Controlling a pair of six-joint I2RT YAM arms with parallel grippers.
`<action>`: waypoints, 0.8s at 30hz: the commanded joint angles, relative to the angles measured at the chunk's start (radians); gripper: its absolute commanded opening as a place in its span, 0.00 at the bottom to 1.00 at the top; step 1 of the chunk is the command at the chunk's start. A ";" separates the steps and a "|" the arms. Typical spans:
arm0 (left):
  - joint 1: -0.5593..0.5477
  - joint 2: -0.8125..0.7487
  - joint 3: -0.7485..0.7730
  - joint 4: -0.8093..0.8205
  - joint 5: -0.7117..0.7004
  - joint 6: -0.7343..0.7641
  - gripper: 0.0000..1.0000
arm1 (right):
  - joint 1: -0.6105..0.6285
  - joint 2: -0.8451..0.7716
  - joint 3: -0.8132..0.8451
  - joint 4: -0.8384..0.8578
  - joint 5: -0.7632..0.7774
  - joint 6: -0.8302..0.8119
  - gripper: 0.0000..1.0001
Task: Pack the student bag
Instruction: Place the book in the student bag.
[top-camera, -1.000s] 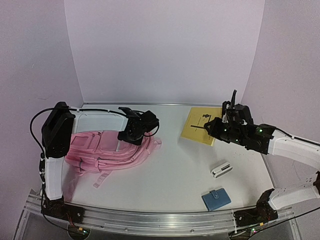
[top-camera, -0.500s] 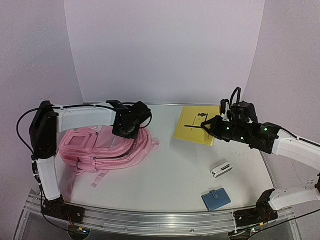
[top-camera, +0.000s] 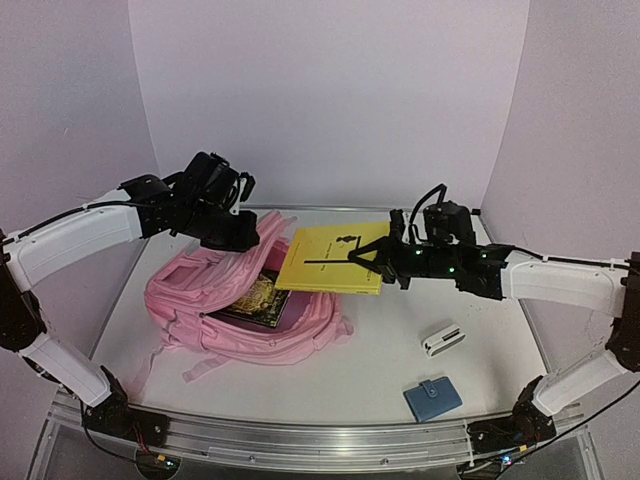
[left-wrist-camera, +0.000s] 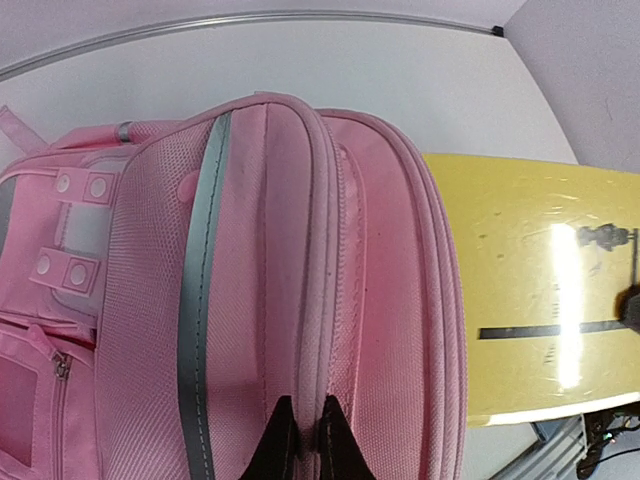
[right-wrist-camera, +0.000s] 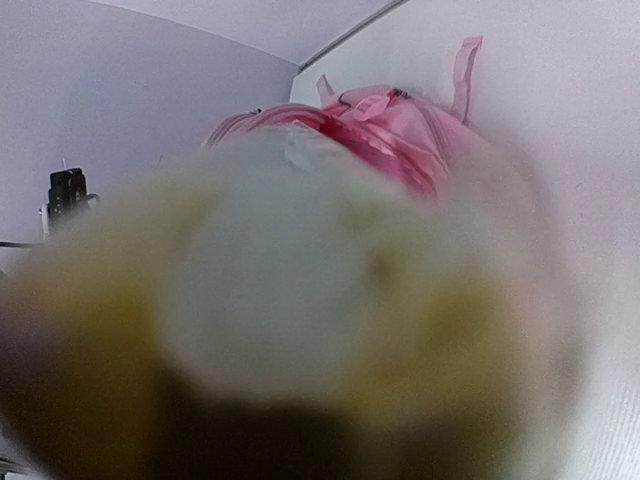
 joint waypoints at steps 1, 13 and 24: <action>-0.003 -0.042 0.016 0.198 0.096 0.002 0.00 | 0.036 0.062 0.064 0.186 -0.052 0.100 0.00; -0.003 -0.041 -0.031 0.283 0.196 -0.016 0.00 | 0.147 0.303 0.119 0.368 0.066 0.192 0.00; 0.003 -0.075 -0.090 0.338 0.224 -0.053 0.00 | 0.234 0.705 0.391 0.456 0.205 0.260 0.01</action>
